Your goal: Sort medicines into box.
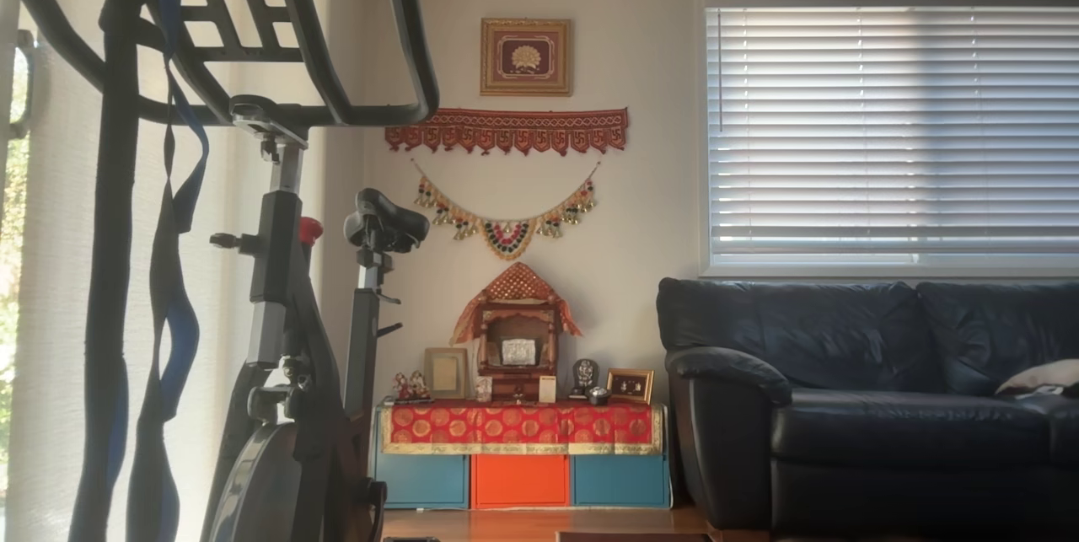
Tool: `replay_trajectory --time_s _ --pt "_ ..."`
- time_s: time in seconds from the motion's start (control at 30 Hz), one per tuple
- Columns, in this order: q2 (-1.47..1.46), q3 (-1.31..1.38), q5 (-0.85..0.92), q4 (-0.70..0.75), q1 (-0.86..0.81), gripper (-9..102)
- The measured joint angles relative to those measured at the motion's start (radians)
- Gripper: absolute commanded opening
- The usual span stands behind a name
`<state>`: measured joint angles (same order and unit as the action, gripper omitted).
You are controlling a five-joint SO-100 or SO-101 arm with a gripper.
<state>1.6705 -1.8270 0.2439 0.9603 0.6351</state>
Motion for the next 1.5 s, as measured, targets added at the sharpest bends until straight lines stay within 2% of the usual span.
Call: replay_trajectory --time_s 0.9,1.5 --pt "-0.014 0.002 0.0 0.015 0.028 17" --pt "-0.014 0.002 -0.008 -0.005 0.04 7"
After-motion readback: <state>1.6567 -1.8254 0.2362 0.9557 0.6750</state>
